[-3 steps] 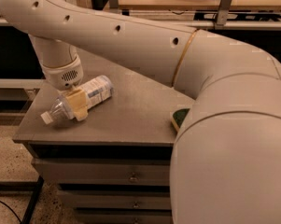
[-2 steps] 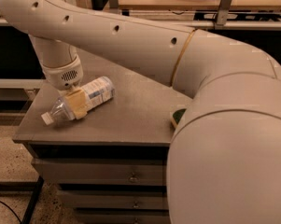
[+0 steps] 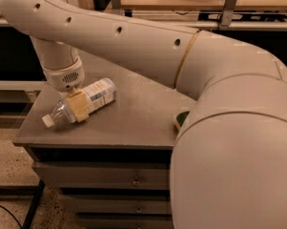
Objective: Place blue plastic bottle upright
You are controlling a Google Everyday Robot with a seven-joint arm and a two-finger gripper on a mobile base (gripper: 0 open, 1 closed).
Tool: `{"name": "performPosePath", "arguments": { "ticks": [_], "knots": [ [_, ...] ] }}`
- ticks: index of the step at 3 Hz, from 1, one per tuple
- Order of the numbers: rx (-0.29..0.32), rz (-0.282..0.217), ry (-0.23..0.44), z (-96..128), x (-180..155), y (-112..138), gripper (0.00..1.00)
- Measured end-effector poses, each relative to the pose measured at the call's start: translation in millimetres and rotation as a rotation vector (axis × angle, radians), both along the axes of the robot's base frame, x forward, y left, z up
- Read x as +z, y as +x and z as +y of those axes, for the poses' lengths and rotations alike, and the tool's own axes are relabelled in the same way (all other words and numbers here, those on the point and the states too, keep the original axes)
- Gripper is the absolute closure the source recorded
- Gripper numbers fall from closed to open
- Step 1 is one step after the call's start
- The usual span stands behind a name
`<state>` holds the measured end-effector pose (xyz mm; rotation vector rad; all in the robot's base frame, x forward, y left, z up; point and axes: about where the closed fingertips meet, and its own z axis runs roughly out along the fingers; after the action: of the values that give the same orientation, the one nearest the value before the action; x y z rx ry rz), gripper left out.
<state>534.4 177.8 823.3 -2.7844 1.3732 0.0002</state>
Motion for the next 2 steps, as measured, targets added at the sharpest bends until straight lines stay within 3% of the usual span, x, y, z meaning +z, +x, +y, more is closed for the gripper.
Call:
{"name": "performPosePath", "arguments": {
  "ticks": [1, 2],
  "knots": [
    [-0.011, -0.037, 0.002, -0.9, 21.4, 12.8, 1.0],
    [-0.034, -0.108, 0.037, -11.7, 64.5, 27.4, 1.0]
  ]
}}
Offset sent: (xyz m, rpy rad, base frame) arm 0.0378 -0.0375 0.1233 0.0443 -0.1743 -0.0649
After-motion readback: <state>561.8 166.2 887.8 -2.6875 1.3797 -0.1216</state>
